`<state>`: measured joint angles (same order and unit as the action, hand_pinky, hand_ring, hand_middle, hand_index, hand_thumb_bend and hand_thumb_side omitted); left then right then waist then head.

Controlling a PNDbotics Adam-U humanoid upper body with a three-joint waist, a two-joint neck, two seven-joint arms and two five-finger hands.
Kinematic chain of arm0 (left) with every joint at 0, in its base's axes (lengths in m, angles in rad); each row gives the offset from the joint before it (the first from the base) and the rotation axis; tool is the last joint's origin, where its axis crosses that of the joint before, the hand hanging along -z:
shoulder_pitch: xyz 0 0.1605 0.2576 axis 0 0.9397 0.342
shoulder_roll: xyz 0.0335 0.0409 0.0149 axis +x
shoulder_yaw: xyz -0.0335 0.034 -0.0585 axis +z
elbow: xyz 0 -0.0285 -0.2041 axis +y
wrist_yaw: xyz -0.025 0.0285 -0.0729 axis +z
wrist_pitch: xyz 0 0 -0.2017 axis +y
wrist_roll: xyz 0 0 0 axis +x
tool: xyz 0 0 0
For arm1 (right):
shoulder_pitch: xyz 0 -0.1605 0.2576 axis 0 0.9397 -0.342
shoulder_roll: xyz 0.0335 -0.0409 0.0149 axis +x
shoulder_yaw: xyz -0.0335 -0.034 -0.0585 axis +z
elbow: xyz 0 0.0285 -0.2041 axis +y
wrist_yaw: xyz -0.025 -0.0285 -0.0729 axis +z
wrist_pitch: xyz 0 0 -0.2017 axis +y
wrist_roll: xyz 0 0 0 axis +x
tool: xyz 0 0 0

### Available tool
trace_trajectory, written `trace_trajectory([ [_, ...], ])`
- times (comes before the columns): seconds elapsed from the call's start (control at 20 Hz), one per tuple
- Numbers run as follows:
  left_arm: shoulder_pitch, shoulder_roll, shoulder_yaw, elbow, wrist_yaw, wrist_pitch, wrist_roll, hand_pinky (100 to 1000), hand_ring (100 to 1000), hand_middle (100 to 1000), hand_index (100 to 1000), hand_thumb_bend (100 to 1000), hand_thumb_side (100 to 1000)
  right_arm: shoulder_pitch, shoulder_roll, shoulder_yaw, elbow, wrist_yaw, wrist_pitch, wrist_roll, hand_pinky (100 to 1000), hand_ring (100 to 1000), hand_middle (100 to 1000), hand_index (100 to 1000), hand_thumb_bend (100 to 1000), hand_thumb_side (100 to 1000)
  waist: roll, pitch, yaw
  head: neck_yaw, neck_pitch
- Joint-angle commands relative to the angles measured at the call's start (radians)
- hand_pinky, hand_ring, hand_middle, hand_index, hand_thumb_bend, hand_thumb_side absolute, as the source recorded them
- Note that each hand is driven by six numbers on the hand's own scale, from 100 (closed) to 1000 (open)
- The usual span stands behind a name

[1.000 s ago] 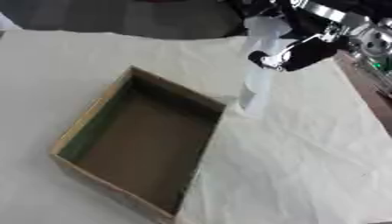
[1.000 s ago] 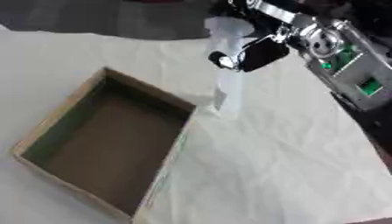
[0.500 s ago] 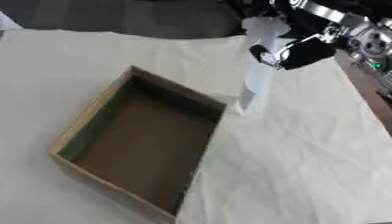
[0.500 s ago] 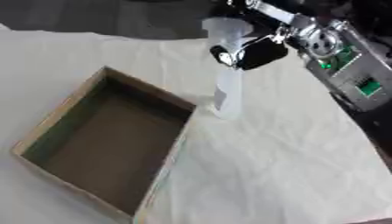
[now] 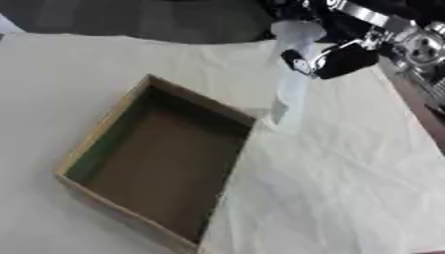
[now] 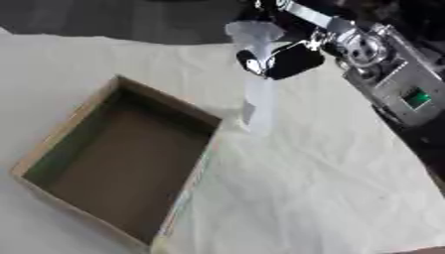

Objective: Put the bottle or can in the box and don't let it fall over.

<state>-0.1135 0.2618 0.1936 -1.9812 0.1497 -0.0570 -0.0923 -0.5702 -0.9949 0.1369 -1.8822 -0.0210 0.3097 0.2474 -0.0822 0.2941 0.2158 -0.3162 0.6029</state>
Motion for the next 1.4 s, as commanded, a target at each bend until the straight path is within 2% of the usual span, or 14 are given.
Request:
trace_trajectory([
  [0.05,-0.002,0.009,0.005,-0.019,0.001,-0.002,-0.003,906,545,749,826,100,807,-0.006,-0.031,-0.008,-0.009,0.014,-0.003,0.009,645,754,712,734,212,100,0.006,-0.012,0.001,-0.005,-0.012],
  [0.25,-0.002,0.008,0.004,-0.019,0.002,-0.001,-0.004,906,543,748,825,100,807,-0.006,-0.032,-0.008,-0.010,0.028,-0.004,0.015,648,715,674,695,225,100,0.005,-0.012,0.000,-0.005,-0.012],
  [0.65,-0.005,0.008,0.004,-0.019,0.005,0.000,-0.003,908,543,747,825,100,809,0.000,-0.041,-0.006,-0.013,0.081,-0.013,0.036,644,701,662,685,291,100,0.003,-0.009,-0.001,-0.008,-0.014],
  [0.95,-0.006,0.009,0.003,-0.019,0.005,0.001,-0.005,908,542,746,825,100,810,-0.004,-0.039,-0.010,-0.013,0.094,-0.002,-0.001,536,570,535,544,265,100,0.002,-0.008,-0.003,-0.008,-0.014],
  [1.4,-0.010,0.007,0.004,-0.019,0.005,0.001,-0.005,910,542,746,825,100,813,0.003,-0.038,-0.001,-0.007,0.098,0.007,-0.032,544,585,551,557,266,100,0.001,-0.001,0.000,-0.011,-0.020],
])
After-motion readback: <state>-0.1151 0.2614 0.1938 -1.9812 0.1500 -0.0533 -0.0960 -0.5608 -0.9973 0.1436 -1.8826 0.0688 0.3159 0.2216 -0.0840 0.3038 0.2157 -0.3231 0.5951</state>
